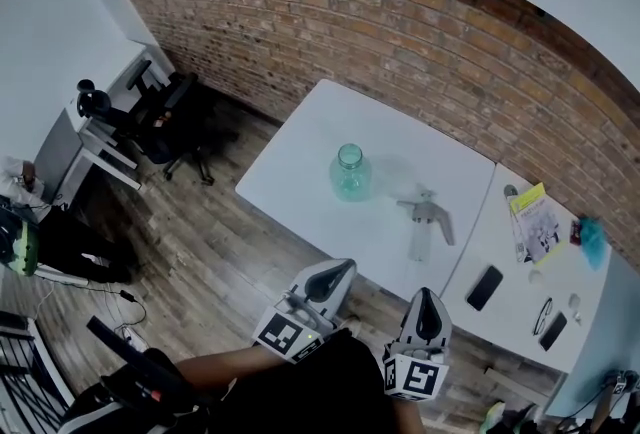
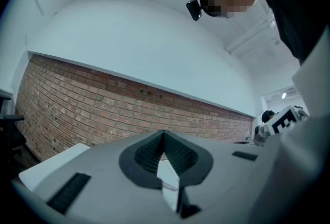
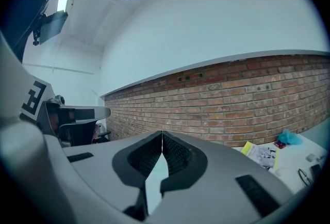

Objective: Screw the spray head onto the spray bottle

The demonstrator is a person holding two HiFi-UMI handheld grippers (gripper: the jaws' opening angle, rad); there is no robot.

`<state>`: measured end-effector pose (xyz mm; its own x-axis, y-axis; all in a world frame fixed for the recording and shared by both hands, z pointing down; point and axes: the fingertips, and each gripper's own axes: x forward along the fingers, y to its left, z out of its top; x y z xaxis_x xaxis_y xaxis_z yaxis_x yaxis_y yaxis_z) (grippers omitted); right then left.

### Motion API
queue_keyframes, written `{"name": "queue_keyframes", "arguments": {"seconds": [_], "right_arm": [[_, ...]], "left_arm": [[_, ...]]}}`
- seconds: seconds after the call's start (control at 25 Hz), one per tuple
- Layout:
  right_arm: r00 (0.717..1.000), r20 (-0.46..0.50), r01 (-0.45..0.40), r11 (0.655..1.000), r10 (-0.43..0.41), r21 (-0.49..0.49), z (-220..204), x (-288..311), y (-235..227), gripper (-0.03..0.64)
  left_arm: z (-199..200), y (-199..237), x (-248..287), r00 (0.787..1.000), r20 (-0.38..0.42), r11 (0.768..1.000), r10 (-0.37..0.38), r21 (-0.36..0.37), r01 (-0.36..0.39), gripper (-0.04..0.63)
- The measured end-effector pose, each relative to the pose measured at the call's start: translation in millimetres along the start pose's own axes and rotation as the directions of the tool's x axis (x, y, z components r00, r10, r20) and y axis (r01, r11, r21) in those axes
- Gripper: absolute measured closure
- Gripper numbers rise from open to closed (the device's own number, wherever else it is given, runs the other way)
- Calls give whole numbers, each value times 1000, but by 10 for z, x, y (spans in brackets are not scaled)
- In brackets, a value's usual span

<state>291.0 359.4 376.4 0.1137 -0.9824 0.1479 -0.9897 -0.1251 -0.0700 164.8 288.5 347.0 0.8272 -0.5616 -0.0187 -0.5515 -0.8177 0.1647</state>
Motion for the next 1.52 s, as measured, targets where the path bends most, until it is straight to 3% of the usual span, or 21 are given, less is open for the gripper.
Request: {"name": "queue_keyframes", "arguments": {"seconds": [0.28,0.6,0.8,1.16,1.36,1.52], "right_arm": [[999,-1,34,999,-34,-30,149,364,81,609],[992,-21,121,992,-122,-23,181,688,-21,609],[984,-37,175,984,-176,-30,228,867,-34,609],[967,-50,249,968,-249,-12,183,1207,-23,609],[972,-30,234,972,-235,-20,290,1467,41,609],[977,-77,198,980,-197,5,219,1608,-52,609]], "left_arm": [[113,342,299,999,17,999,-38,-5,38,595],[83,482,649,990,7,990,-140,-29,140,595],[132,733,775,987,11,986,-161,-35,162,595],[168,970,941,975,-6,971,-223,-93,221,595],[180,1061,1040,977,-6,973,-214,-86,213,595],[174,1058,1188,980,-20,977,-199,-82,197,595]]}}
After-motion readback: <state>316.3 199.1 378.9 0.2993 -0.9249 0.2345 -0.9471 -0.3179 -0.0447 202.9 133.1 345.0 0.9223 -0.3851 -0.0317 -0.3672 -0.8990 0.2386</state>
